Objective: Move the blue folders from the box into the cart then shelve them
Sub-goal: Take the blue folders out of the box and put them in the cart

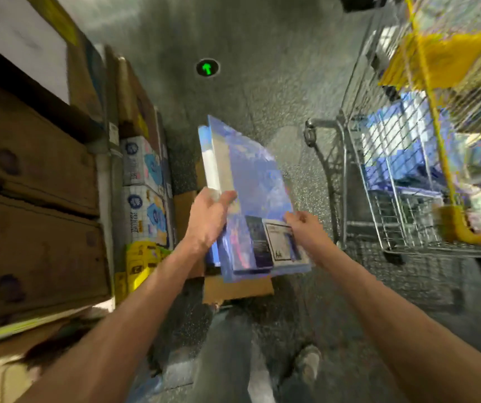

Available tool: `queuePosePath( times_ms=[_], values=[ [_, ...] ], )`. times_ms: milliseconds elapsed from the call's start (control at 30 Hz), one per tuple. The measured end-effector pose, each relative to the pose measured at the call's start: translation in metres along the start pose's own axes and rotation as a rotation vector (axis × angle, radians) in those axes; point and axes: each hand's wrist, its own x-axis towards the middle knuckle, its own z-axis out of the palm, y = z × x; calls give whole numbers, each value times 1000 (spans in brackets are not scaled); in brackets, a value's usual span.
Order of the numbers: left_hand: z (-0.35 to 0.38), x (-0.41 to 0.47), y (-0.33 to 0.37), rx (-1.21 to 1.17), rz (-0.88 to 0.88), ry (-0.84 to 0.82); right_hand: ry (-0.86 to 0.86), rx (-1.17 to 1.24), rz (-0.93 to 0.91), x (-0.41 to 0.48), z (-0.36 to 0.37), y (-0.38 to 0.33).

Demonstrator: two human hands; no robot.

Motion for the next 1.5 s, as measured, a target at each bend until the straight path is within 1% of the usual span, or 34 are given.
queuePosePath(
  times_ms=[100, 200, 267, 300, 367, 467, 600, 667, 767, 867, 933, 1233, 1367, 1400, 1500],
  values=[
    [27, -64, 37, -74, 84, -41, -45, 63, 5, -35, -66, 23],
    [71, -139, 76, -169, 144, -105, -65, 198, -1, -74, -143, 49],
    [93, -165, 90, -187, 177, -123, -20, 250, 9, -100, -186, 61],
    [108, -179, 99, -203, 184, -159, 19, 274, 13, -113, -213, 70],
    [133, -198, 113, -214, 183, -197, 42, 300, 9, -131, -255, 90],
    [170, -215, 135, -173, 207, -201, 47, 344, -36, -142, -310, 118],
    [218, -232, 164, -162, 248, -260, 112, 480, -85, -146, -357, 144],
    [239, -238, 179, -136, 264, -290, 164, 526, -65, -174, -373, 129],
    [267, -235, 193, -108, 272, -329, 230, 599, -42, -175, -394, 123],
    [290, -221, 205, -92, 300, -344, 285, 577, -25, -159, -412, 118],
    [308, -208, 214, -99, 300, -347, 309, 542, -48, -146, -425, 112],
    [374, -108, 266, -66, 260, -309, 271, 446, 6, -58, -477, 69],
    [404, -68, 290, -82, 253, -341, 306, 349, 51, -24, -499, 43],
    [413, -60, 296, -89, 246, -343, 329, 338, 52, -11, -504, 42],
    [434, -40, 306, -78, 249, -335, 320, 298, 99, 14, -517, 40]
  ],
)
